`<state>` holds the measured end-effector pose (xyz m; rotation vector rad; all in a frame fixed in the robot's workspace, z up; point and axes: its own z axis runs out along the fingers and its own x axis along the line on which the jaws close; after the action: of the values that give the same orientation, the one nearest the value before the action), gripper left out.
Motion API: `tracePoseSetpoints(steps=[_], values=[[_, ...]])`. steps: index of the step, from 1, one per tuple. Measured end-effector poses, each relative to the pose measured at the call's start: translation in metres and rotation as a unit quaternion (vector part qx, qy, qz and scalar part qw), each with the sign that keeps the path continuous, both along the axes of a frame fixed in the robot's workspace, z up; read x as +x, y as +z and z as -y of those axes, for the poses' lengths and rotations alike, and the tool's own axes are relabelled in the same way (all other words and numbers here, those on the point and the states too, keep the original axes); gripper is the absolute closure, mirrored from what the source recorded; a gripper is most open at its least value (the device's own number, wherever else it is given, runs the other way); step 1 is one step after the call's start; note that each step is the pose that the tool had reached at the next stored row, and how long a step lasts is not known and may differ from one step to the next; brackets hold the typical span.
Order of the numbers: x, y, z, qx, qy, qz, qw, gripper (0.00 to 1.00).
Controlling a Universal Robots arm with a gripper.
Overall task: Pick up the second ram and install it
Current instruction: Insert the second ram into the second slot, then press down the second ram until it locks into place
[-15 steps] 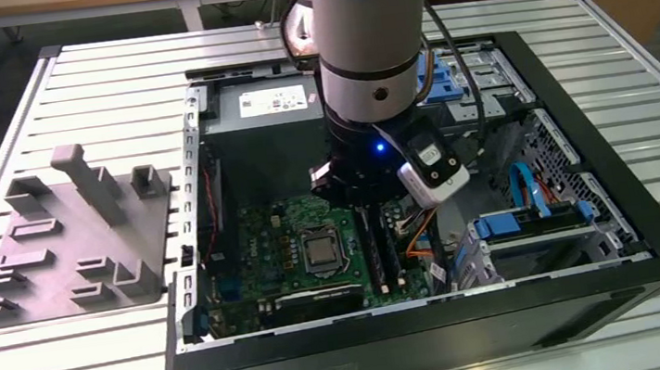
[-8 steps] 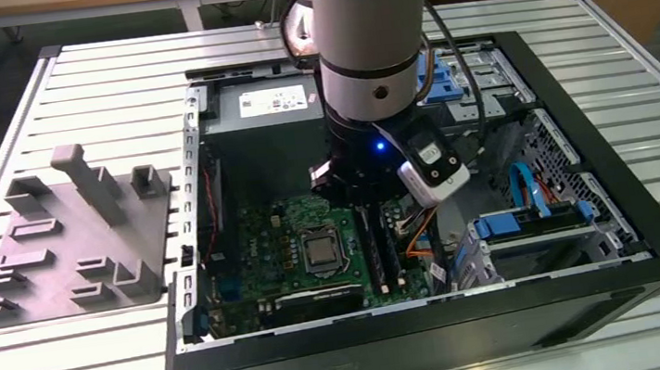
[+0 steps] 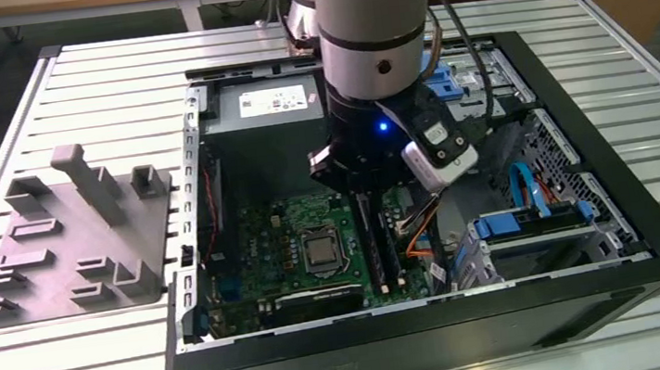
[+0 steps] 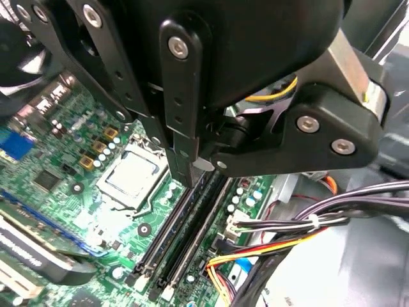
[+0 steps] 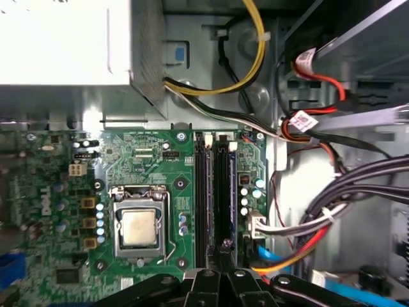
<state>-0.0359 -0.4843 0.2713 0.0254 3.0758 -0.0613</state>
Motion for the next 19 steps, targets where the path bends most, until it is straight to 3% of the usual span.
tracePoseSetpoints(steps=[2, 16, 19], values=[[0.0, 0.0056, 0.0, 0.0001, 0.0, 0.0, 1.0, 0.9], [0.0, 0.0072, 0.0, 0.0001, 0.0, 0.0, 1.0, 0.9], [0.0001, 0.0072, -0.0019, -0.0001, 0.0, 0.0, 1.0, 0.9]])
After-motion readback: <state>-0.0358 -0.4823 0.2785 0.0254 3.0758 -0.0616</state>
